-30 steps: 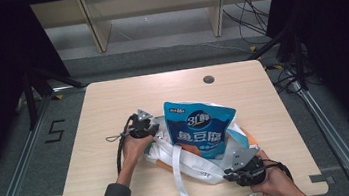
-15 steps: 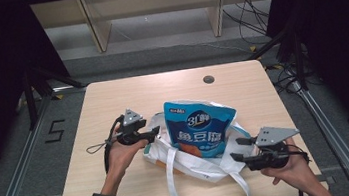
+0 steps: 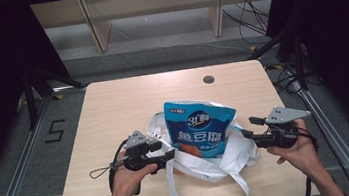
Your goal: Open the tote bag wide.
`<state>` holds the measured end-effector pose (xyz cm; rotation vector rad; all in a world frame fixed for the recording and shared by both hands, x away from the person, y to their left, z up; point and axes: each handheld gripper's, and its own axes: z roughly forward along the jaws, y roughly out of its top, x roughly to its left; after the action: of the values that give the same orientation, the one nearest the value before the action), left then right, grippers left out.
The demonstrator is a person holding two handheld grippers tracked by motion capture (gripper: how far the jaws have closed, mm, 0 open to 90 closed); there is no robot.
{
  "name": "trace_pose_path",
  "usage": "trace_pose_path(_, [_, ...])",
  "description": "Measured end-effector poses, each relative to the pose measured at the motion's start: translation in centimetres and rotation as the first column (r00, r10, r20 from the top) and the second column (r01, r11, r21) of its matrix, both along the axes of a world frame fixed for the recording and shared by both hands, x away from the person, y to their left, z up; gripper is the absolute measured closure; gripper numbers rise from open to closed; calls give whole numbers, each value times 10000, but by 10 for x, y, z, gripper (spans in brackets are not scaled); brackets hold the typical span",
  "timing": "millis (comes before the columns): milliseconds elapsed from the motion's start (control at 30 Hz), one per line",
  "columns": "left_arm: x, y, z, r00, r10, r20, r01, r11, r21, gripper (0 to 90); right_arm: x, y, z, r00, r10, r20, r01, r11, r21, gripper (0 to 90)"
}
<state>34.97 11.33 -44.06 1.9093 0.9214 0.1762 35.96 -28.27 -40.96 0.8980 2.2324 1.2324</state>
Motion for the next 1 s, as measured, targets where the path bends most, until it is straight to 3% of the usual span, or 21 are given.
trace_pose_path(67, [2,-5,-8,9989,-281,-366,278,9996,-85,420,3,4,2,9997,68,-218,-72,9998,-186,474])
trace_pose_path(100, [3,-6,-12,9976,-372,-592,361,9992,-186,445,7,7,1,9997,233,-40,-235,9991,-352,480])
trace_pose_path(133, [2,-7,-16,9982,-311,-507,313,9995,23,484,11,11,2,9994,333,-45,-335,9984,-456,481])
trace_pose_path(167, [0,-9,-20,9990,-422,-132,428,9980,466,564,14,16,2,9994,355,-58,-358,9981,-494,490])
trace_pose_path(233, [-3,-11,-23,9978,-619,226,596,9943,883,660,22,25,1,9976,684,90,-676,9949,-754,533])
trace_pose_path(267, [-6,-12,-25,9974,-623,361,586,9939,939,682,24,31,0,9969,786,-98,-791,9938,-780,561])
trace_pose_path(333, [-9,-11,-26,9951,-860,487,798,9900,1165,741,32,41,-1,9948,961,-344,-988,9913,-870,649])
trace_pose_path(400, [-15,-8,-27,9914,-1052,776,923,9836,1550,810,41,47,-2,9945,1039,-90,-1043,9891,-1035,766])
trace_pose_path(433, [-17,-5,-28,9891,-1192,861,1019,9777,1838,825,45,49,-3,9953,961,92,-939,9863,-1359,802])
trace_pose_path(467, [-22,-2,-30,9904,-1145,779,997,9800,1722,831,51,50,-2,9956,888,297,-827,9827,-1659,813])
trace_pose_path(533, [-30,7,-33,9874,-1341,837,1134,9699,2153,837,62,49,-2,9978,372,554,-256,9801,-1968,822])
trace_pose_path(600, [-40,20,-39,9901,-1222,692,1041,9693,2230,843,74,41,-6,9985,-111,531,229,9740,-2256,825])
trace_pose_path(633, [-44,25,-44,9913,-1171,609,1011,9702,2202,844,79,38,-9,9979,-380,526,483,9761,-2120,826])
trace_pose_path(700, [-49,34,-50,9903,-1289,514,1113,9591,2601,846,91,26,-18,9962,-837,222,865,9737,-2108,827])
trace_pose_path(767, [-53,36,-57,9925,-1187,278,1060,9528,2847,847,99,18,-29,9937,-1119,-86,1079,9733,-2025,828])
trace_pose_path(800, [-54,36,-61,9920,-1244,230,1108,9422,3163,848,102,16,-35,9932,-1151,-178,1085,9699,-2178,827])
trace_pose_path(833, [-55,34,-63,9893,-1442,229,1265,9251,3580,848,102,16,-42,9899,-1316,-529,1166,9673,-2251,827])
trace_pose_path(867, [-55,34,-64,9886,-1493,203,1310,9182,3739,848,103,16,-50,9885,-1387,-610,1196,9614,-2480,828])
trace_pose_path(933, [-53,33,-67,9902,-1383,167,1218,9177,3781,849,106,16,-62,9863,-1435,-813,1163,9546,-2742,829])
trace_pose_path(1000, [-52,34,-67,9902,-1374,269,1145,9053,4090,848,111,14,-74,9827,-1466,-1134,1103,9543,-2776,829])
